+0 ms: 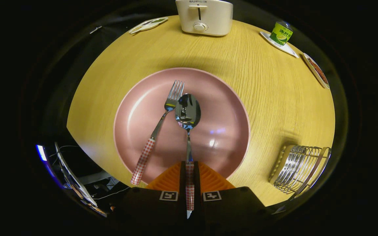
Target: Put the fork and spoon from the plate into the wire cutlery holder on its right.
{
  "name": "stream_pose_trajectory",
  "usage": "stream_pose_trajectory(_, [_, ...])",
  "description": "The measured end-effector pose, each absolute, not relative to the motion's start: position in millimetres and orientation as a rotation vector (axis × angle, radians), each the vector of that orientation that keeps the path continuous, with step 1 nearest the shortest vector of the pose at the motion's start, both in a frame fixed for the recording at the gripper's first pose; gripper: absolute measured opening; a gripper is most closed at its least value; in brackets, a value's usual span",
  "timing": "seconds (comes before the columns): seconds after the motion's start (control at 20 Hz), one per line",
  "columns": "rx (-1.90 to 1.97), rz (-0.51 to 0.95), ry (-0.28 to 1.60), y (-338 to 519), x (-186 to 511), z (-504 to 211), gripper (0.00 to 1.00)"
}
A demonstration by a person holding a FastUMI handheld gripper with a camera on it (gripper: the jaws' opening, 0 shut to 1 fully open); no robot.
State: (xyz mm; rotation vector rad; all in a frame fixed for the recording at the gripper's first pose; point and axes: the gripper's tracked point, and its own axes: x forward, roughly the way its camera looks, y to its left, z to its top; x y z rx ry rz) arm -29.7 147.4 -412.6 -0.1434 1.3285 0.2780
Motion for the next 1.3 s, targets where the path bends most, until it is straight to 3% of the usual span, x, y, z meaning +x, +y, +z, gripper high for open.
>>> stream_pose_trajectory(0.35, [-0.123, 0.387, 1.288, 124, -42, -337, 0.10])
stream_pose_trajectory(0.75, [-0.225, 0.420, 1.372, 1, -59, -248, 0.10])
stream_pose_trajectory(1.3, [-0.404, 0.414, 1.772, -102, -80, -278, 0.10])
